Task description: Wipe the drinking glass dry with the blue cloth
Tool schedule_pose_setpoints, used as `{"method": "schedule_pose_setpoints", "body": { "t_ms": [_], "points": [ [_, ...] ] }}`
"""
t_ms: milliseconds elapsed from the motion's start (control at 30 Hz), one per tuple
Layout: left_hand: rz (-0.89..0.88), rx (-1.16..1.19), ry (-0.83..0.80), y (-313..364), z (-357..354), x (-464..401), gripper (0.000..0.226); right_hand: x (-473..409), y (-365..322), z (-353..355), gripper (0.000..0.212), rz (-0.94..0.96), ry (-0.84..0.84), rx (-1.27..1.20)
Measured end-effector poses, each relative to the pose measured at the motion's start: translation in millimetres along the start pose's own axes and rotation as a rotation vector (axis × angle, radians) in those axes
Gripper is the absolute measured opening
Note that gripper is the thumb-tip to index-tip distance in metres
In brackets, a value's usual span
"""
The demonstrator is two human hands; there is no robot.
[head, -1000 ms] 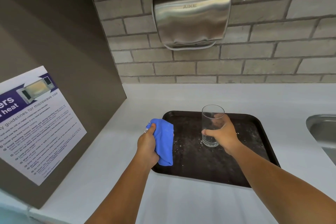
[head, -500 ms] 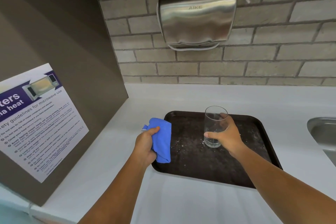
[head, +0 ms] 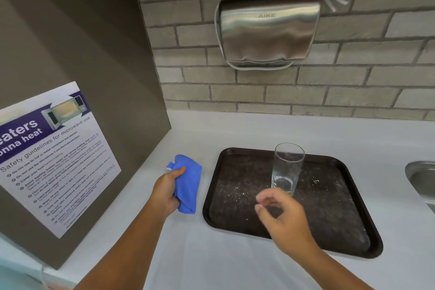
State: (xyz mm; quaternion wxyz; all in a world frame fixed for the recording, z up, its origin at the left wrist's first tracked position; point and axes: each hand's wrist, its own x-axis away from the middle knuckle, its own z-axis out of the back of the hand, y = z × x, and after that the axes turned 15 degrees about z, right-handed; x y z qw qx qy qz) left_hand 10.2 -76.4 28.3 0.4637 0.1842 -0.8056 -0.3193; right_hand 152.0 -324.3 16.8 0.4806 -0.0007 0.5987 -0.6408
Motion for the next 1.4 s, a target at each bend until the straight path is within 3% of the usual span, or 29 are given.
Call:
{"method": "schedule_pose_setpoints", "body": {
  "t_ms": [167,333,600,733,900,1033,1200,1400],
  "points": [
    [0.005,-0.069,0.142,6.0,37.7,-10.5,0.008,-22.2,-15.4,-35.3,0.018,-0.031,-0.251,-0.081],
    [-0.008,-0.036,0.202,1.1,58.9,-24.6,0.029,-51.2,-21.1,-87.6,0.016,-0.156,-0.421,-0.161],
    [-0.032,-0.061,0.108,-8.7,76.9,-41.8,0.029,-75.2,2.7,-177.0,0.039,-0.478,-0.281,-0.248],
    [-0.193,-0.319,0.254,-10.2,82.6,-51.1,0.026,-72.7,6.7,-213.0,0.051,-0.52,-0.341,-0.266],
    [-0.365,-0.702,0.473,-5.2,97.7,-52.3,0.092,-68.1,12.6,-241.4,0.055,-0.51,-0.341,-0.261],
    [-0.518,-0.989,0.403,-9.4,110.9,-52.9,0.06,-60.9,19.5,-253.6,0.06,-0.499,-0.339,-0.217],
    [-0.556,-1.046,0.379,-15.5,107.5,-50.7,0.027,-58.5,21.4,-255.0,0.064,-0.532,-0.304,-0.249],
    [-0.509,-1.044,0.353,-4.1,101.6,-44.6,0.043,-67.3,15.3,-236.4,0.056,-0.468,-0.31,-0.225]
  ]
}}
